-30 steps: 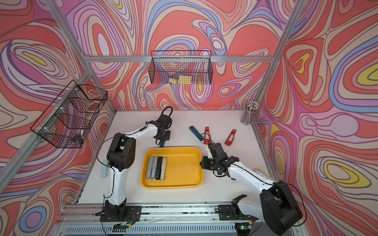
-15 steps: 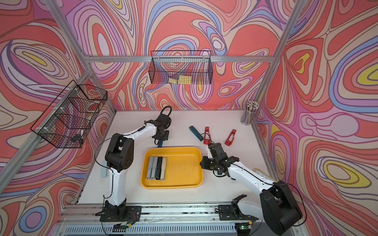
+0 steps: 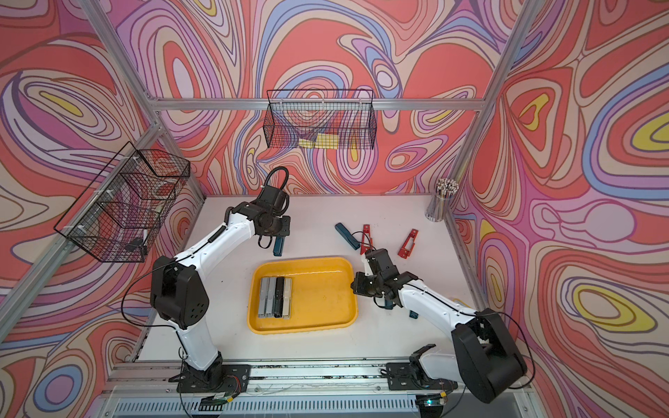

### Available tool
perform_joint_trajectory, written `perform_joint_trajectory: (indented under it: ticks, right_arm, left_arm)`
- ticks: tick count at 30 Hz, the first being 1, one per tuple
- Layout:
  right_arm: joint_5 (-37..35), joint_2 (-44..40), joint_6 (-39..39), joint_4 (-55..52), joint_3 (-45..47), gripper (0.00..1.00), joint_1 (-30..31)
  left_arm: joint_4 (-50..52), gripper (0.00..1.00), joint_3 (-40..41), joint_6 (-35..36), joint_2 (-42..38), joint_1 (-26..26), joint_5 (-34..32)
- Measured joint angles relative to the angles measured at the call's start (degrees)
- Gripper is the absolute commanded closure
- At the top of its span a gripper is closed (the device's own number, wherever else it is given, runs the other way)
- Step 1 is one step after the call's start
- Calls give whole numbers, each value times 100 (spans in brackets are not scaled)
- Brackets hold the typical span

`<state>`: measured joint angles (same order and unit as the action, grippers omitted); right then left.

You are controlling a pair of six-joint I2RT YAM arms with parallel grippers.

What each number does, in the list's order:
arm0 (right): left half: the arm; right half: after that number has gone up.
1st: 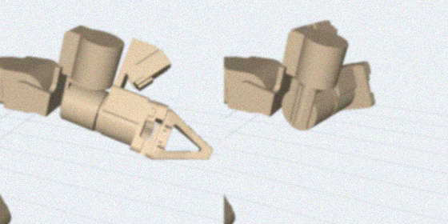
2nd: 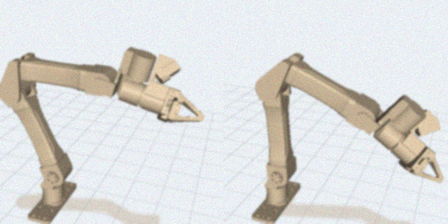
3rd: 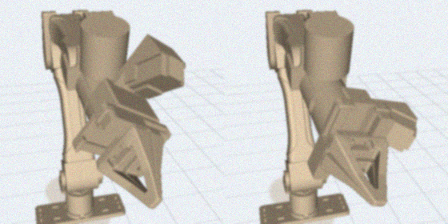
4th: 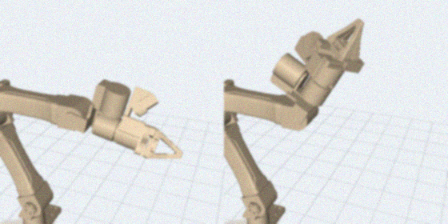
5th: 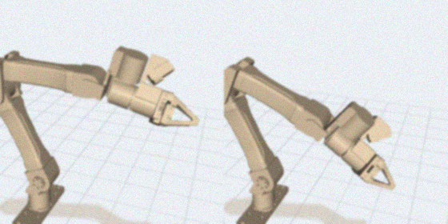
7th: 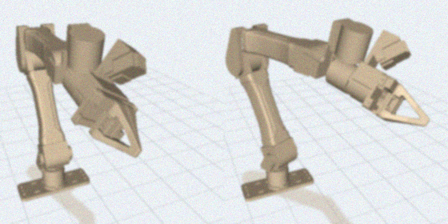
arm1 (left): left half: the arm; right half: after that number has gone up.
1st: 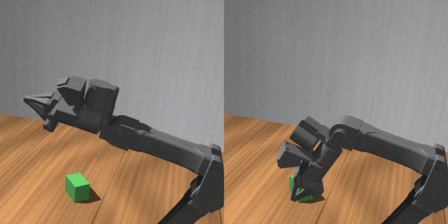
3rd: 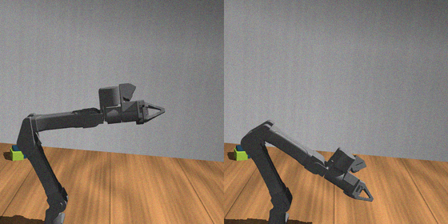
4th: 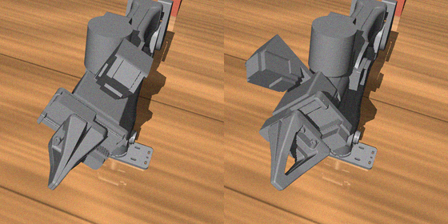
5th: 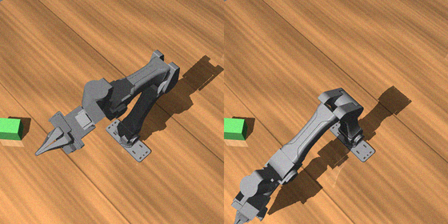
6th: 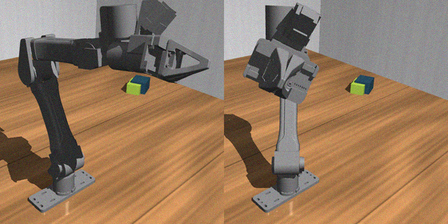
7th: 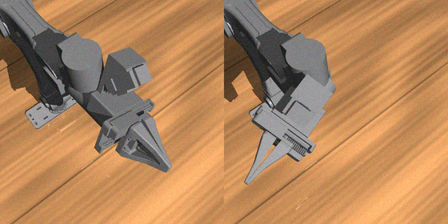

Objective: Put the pruning pliers into the storage box
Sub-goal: Pick up the pruning pliers from the center of the board, then place the pruning pliers in the storage box.

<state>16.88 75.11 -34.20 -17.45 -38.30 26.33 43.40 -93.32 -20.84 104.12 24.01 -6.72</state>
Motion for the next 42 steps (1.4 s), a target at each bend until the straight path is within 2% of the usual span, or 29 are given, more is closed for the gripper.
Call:
perform_joint_trajectory:
  ticks: [9, 17, 33, 42]
  right_arm:
    - [-15, 531, 81, 72, -431, 91, 2]
    - [-76, 822, 179, 76, -713, 91, 2]
    - [-160, 1108, 219, 114, -990, 92, 7]
    - [-162, 1344, 260, 144, -1228, 92, 7]
  left_arm:
    - [411, 100, 503, -431, -601, 251, 304]
    - [439, 100, 1137, -1084, -922, 664, 52]
    - [129, 100, 2041, -2363, -1051, 1456, -452]
    - [-168, 100, 2273, -2747, -1001, 1580, -739]
